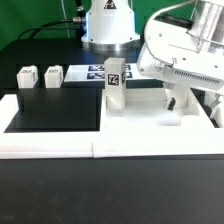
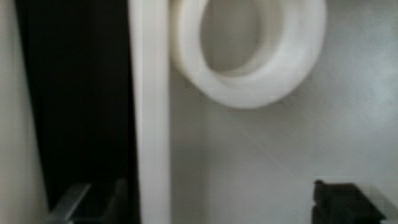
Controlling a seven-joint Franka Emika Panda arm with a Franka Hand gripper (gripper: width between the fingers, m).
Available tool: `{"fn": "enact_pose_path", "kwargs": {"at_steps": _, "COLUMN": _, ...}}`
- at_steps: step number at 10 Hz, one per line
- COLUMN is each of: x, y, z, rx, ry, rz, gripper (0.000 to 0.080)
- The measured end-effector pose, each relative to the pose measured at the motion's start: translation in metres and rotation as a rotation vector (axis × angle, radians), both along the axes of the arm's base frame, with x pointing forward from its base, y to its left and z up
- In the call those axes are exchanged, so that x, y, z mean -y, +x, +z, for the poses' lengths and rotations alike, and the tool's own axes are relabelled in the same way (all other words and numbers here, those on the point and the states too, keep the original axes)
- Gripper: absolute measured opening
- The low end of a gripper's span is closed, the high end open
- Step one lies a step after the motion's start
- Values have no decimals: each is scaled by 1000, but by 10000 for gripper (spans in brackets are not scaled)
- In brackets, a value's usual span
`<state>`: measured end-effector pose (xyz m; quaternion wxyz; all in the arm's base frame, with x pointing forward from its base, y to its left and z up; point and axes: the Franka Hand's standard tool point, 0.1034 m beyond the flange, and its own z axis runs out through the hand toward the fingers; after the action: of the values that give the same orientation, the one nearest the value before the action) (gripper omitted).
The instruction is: Assemble square table
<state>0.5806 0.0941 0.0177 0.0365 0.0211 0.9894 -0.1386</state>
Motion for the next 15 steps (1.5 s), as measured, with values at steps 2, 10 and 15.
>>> {"fn": "enact_pose_path", "kwargs": {"at_steps": 2, "x": 3, "y": 0, "z": 0, "rx": 0, "ry": -1, "rz": -4, "gripper": 637}}
{"fn": "enact_pose_path", "kwargs": {"at_steps": 10, "x": 4, "y": -1, "z": 2, "rx": -4, "ry": -13, "rz": -20, "gripper": 649}}
{"fn": "enact_pose_path", "kwargs": {"at_steps": 15, "x": 25, "y": 9, "z": 101, "rx": 91, "ry": -118, "rz": -149, "gripper": 649}}
